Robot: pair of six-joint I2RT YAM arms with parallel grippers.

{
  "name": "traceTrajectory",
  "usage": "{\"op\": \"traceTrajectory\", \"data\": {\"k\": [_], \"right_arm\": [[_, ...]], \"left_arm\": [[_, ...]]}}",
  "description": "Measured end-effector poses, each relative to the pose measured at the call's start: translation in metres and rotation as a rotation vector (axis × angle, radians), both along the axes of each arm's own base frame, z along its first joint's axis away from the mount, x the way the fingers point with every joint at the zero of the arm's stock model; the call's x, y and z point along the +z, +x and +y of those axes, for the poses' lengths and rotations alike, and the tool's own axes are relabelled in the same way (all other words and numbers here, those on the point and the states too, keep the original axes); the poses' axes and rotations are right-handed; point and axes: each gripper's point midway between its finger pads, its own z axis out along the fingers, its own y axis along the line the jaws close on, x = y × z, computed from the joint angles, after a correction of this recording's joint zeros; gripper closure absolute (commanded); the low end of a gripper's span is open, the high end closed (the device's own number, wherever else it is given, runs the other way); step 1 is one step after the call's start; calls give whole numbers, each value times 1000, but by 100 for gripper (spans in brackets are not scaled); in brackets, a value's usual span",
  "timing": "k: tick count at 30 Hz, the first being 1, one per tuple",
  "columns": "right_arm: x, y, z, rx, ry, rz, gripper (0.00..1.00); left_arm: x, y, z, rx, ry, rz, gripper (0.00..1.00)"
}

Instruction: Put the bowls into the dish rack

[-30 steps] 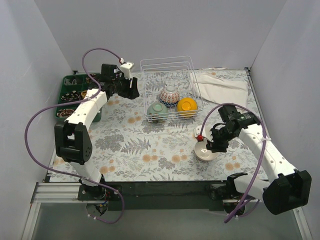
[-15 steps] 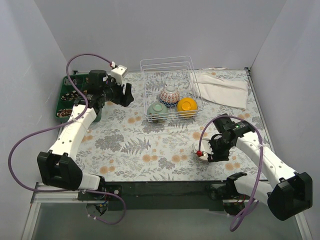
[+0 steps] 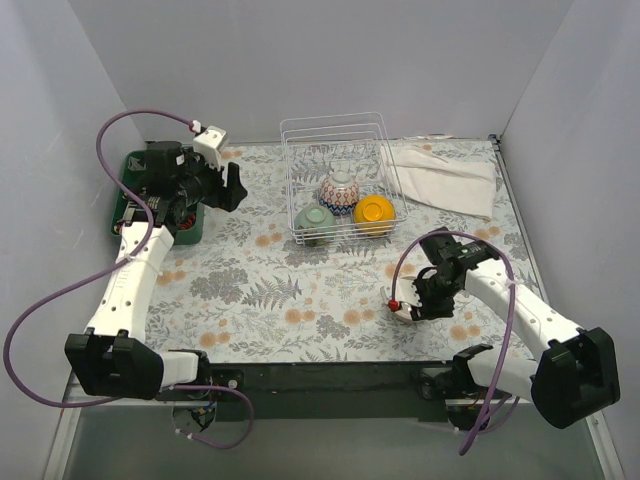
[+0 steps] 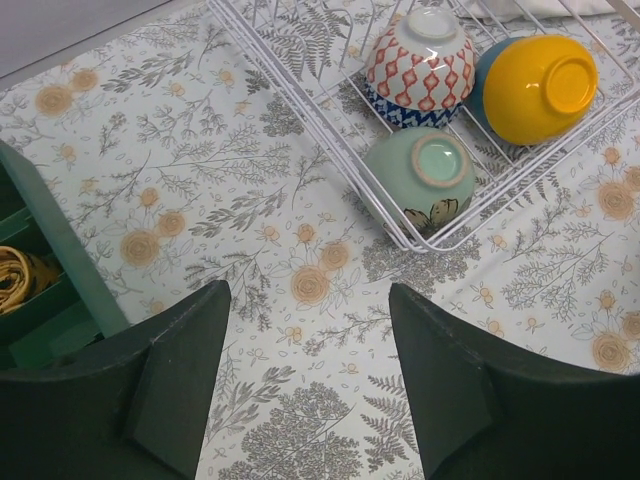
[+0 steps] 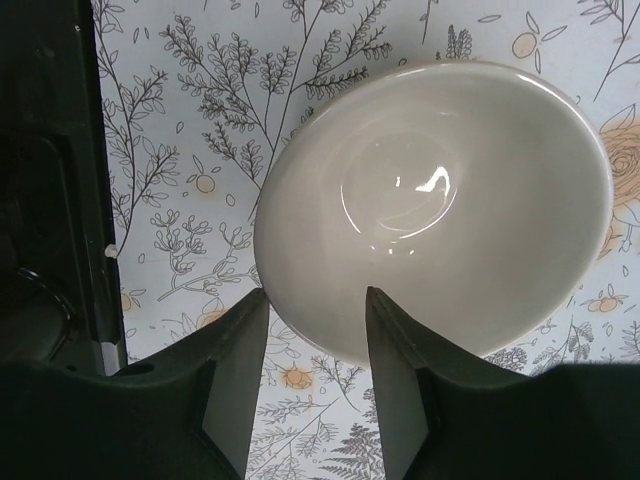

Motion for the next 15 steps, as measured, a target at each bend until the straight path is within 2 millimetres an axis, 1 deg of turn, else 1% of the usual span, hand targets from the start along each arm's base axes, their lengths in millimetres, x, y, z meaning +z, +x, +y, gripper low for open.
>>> {"op": "traceTrajectory", "data": {"k": [2,4,9,12,13,15], "right_arm": [[0,-1,3,5,6,0,50],[0,-1,6,14,12,-1,53],[-8,-11,10,25,15,7,59],[-9,-14,16,20,16,13,80],[-9,-15,18,17,18,13,90],[-9,-18,21,7,15,26,95]], "left_arm": [[2,1,6,12,-5,-4,35],[2,1,10,20,-8,-5,36],[6,1,9,9,-20,-9,36],[9,0,6,-4,-38,-10,36],[9,0,6,-7,-42,-9,36],[11,-2,3,-16,-63,-4,37]]}}
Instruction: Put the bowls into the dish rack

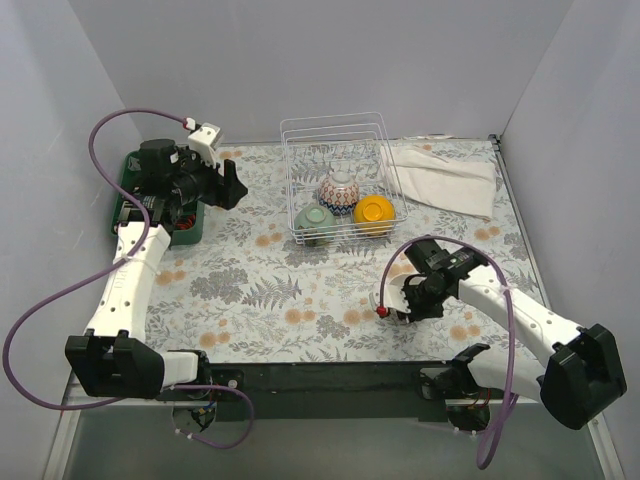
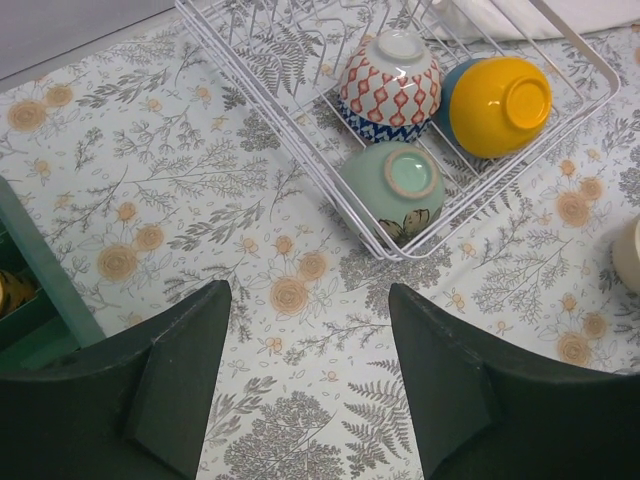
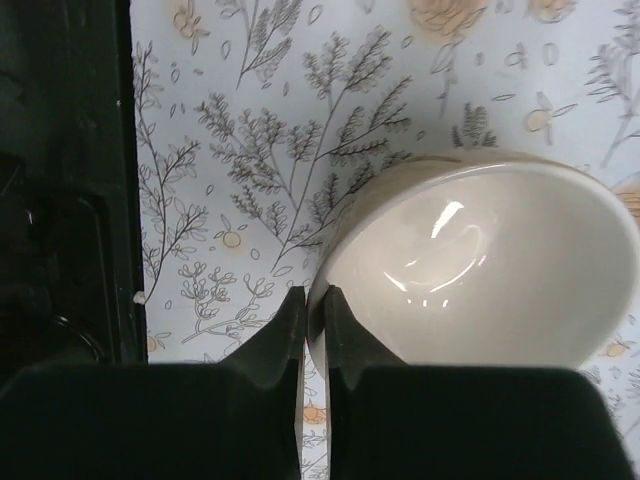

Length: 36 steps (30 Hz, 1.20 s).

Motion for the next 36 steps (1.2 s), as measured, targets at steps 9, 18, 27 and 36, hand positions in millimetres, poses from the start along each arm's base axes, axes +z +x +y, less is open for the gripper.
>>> {"op": "traceTrajectory", "data": {"k": [9,18,27,36], "right_arm": [[59,17,28,-149,78,9,99],[159,28,70,-238,262,59,99],[195,56,113,-298,397,117,99],[139,45,96,-215,227,94,99]], "left_arm": [[21,-3,-18,-71,-102,-13,39],[25,-4,-48,-166,-166,-2,39],[3,7,-66,-196,-180,73,40],[-9,-27,-87,-335,-49,18,37]]}}
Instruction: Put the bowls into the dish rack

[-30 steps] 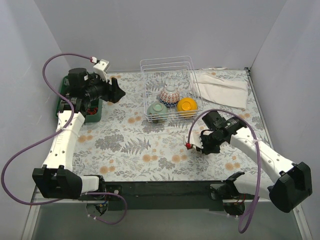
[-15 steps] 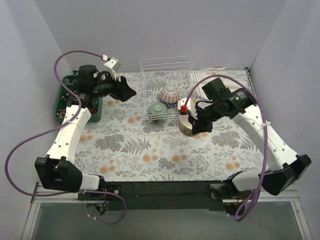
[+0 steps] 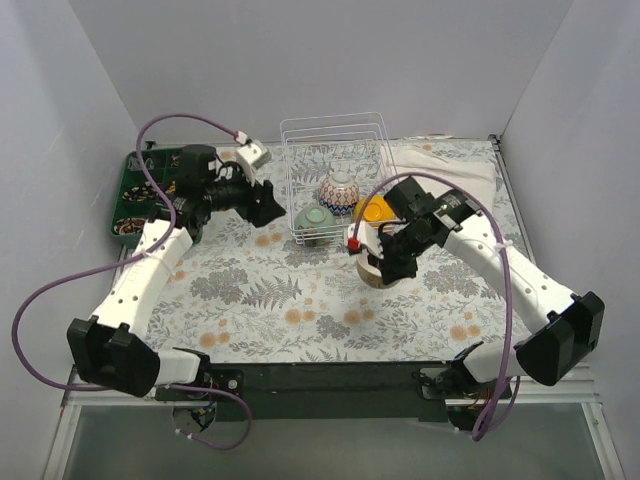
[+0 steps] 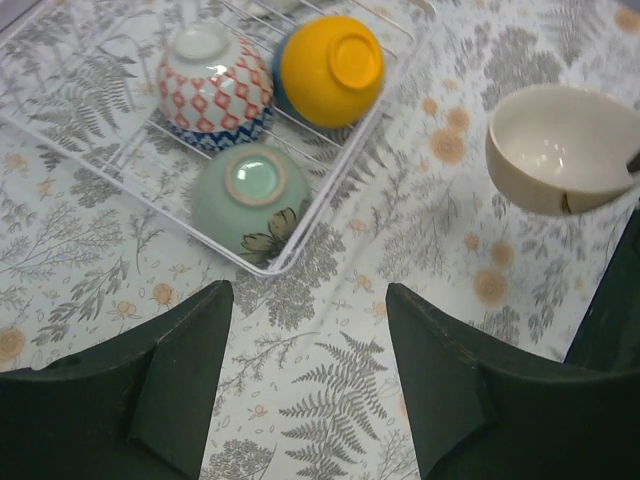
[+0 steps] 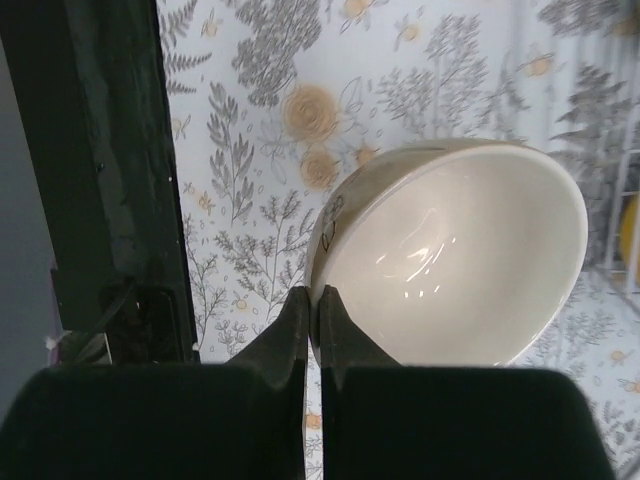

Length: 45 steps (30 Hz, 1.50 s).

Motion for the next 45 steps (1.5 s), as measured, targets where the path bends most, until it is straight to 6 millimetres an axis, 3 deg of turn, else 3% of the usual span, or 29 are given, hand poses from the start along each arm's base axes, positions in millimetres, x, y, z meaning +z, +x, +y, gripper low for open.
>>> {"op": "traceTrajectory", "data": {"k": [5,11,14,15,18,21,27,34,40,45], "right_arm": [[-65,-32,-43,43,-181,47,99],[-105,-44,-72,44,-278,28,99],[-116,-43,-76,45,-286,8,87],[-118,-42,-76,41,-284,-1,79],[-119,-37,-78,29,-284,-40,59],[-117,-26,-77,-1,-289,-91,52],[-88,-15,-80,-86,-247,-208,50],[-58,-22,-92,-233,-154,-276,48],[-47,-14,-125,-473,-157,-298,43],[-43,-7,-147,-680,-161,-289,44]], "left_arm": [[-34,-59,-21,-240,129,-74,36],[-44,-85,-41,-380,180,-131,35],[-57,-106,-60,-456,183,-138,35],[-63,-113,-65,-476,186,-129,35],[-79,-131,-79,-528,189,-88,35],[-90,-136,-87,-536,193,-59,35],[-94,-137,-111,-544,182,-91,34],[-116,-149,-145,-624,187,-80,34],[-135,-172,-181,-705,203,-107,34],[-163,-197,-226,-784,261,-125,41]]}}
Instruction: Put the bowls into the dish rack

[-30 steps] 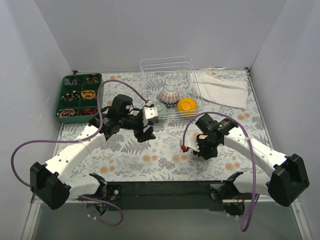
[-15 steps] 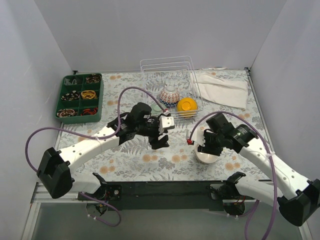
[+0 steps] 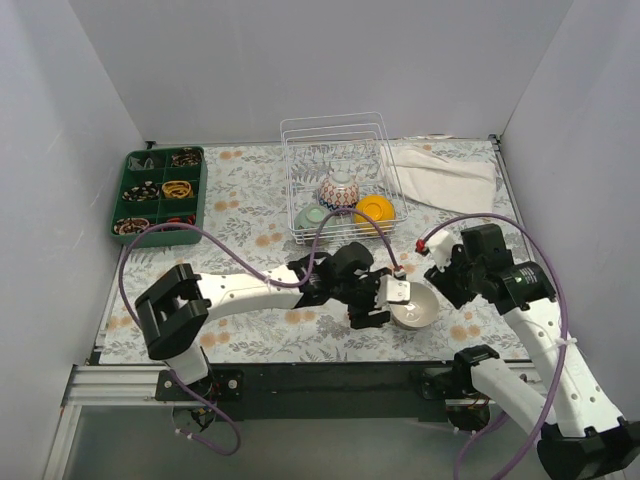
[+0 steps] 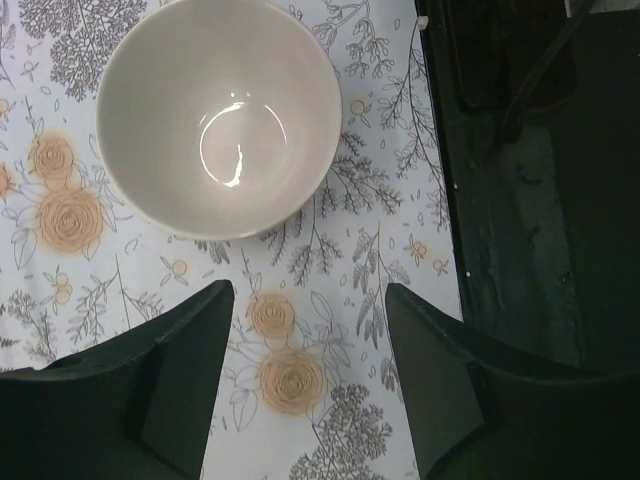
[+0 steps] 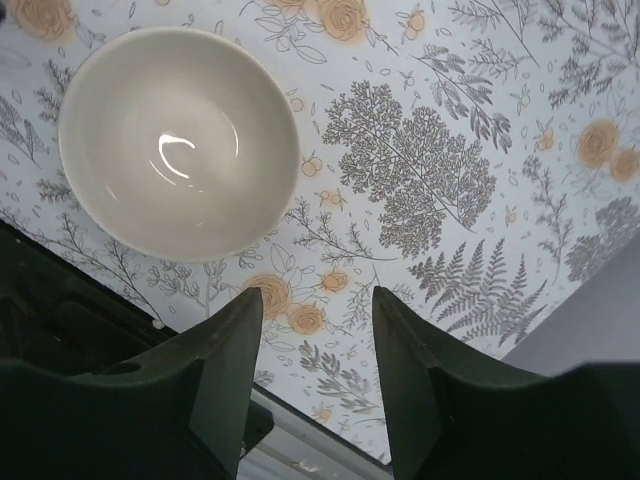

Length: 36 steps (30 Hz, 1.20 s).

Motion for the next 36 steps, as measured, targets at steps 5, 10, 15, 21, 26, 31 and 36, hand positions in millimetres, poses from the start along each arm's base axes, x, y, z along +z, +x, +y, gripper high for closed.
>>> {"op": "traceTrajectory", "data": {"k": [5,10,15,21,26,31,36], "right_arm": [[5,14,-20,-298,125,19,38],[49,59,-56,-591,274,-46,39],[78,80,-93,-747,352,-81,39],[107,84,-96,-725,398,-144,39],[105,80,-91,-710,411,-119,40],[104,79,-88,-703,419,-87,41],[103,81,-86,-693,430,-76,41]], "left_arm": [[-9,-8,-44,-20,1,-55,45],[-4,-17,-78,-51,-29,-83,52],[-10,-31,-94,-63,-20,-63,56],[-25,-38,-110,-20,9,-19,64],[-40,-31,-121,64,36,20,73],[-45,-24,-124,125,52,31,80],[-45,-16,-122,158,60,0,90]]}}
